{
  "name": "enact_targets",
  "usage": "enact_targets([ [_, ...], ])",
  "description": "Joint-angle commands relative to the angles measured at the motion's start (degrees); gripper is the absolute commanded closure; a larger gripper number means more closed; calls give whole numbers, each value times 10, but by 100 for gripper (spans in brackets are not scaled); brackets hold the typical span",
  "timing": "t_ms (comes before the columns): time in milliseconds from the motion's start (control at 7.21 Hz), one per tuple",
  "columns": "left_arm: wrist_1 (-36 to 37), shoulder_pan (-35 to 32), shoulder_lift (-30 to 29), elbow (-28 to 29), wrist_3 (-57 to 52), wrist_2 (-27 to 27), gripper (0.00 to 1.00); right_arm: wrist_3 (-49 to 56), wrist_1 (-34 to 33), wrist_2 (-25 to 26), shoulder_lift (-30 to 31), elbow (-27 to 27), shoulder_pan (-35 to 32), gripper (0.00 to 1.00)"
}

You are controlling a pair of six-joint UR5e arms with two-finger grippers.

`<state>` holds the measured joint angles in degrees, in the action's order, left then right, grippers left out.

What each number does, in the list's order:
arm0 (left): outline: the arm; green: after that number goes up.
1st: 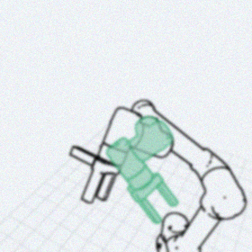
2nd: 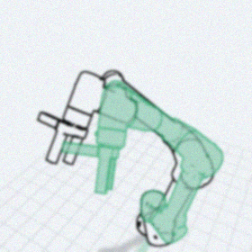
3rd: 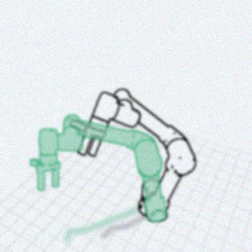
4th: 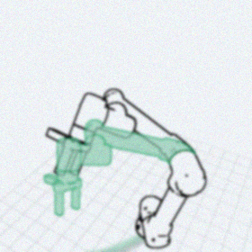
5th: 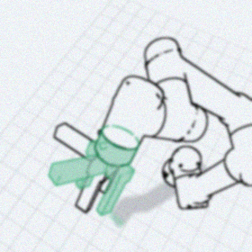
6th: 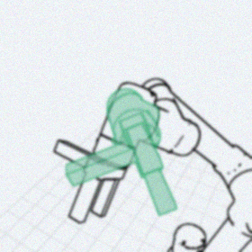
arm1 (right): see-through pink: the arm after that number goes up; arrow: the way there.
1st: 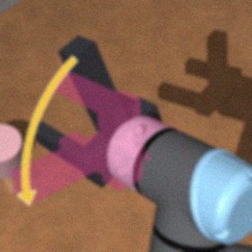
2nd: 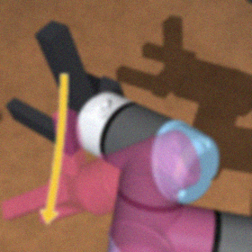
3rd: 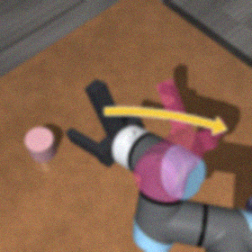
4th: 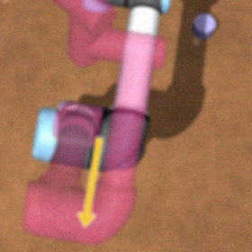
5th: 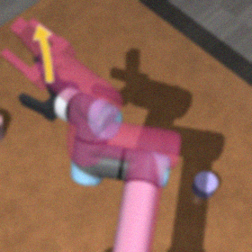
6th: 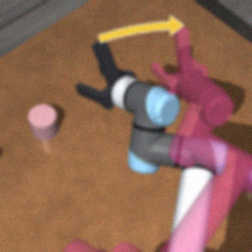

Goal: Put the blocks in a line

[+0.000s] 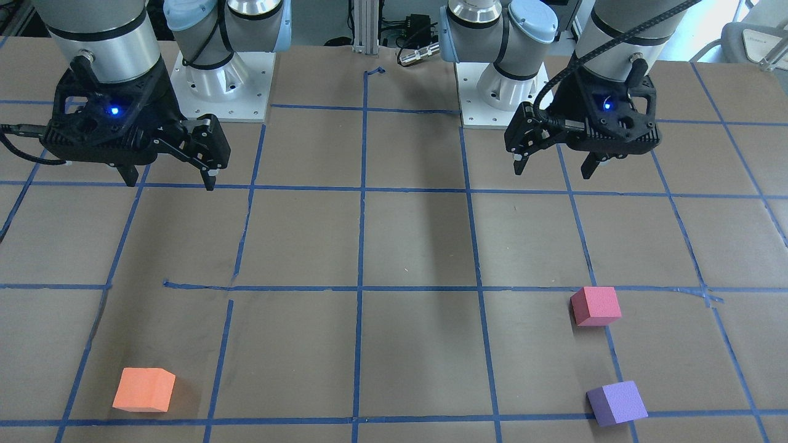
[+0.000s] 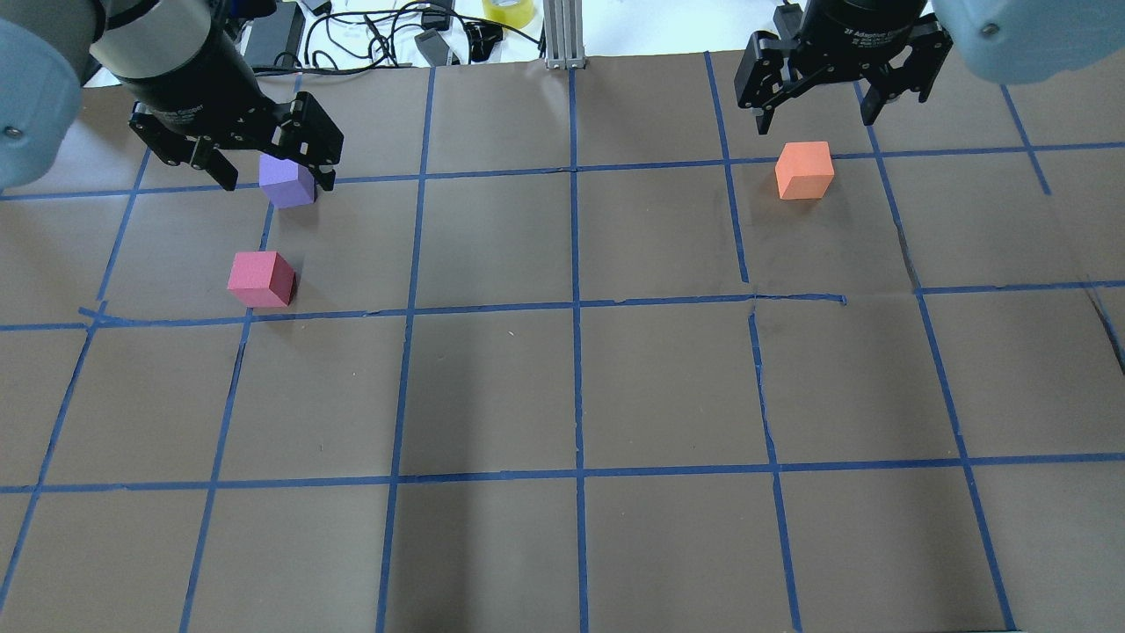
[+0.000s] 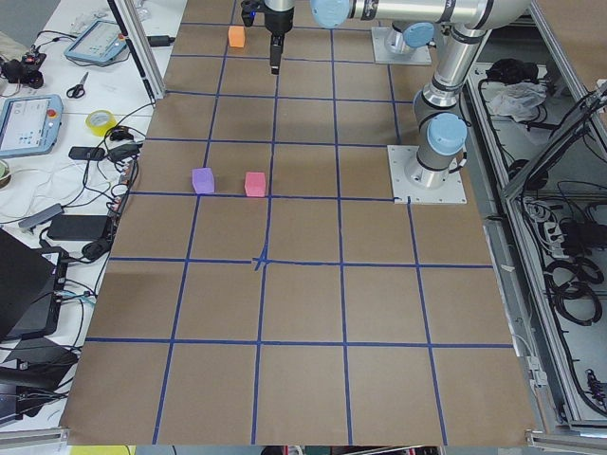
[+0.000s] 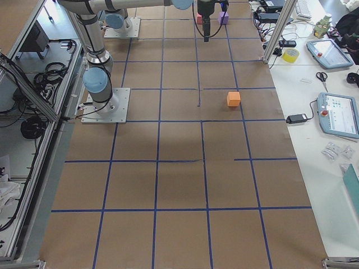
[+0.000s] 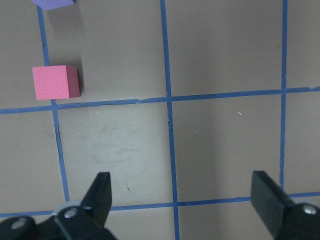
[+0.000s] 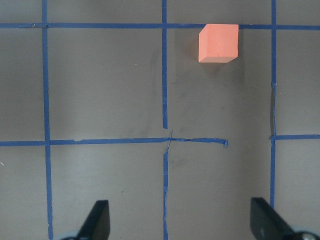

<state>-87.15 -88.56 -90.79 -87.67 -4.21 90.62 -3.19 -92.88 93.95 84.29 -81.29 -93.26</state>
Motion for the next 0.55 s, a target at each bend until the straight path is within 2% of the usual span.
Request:
enact_targets([
  [0, 2, 0, -1, 0, 0, 1, 0, 1, 2, 1, 0, 0, 0, 0],
  [416, 2, 0, -1, 0, 0, -2, 0, 1, 3, 4, 0, 0, 0, 0],
])
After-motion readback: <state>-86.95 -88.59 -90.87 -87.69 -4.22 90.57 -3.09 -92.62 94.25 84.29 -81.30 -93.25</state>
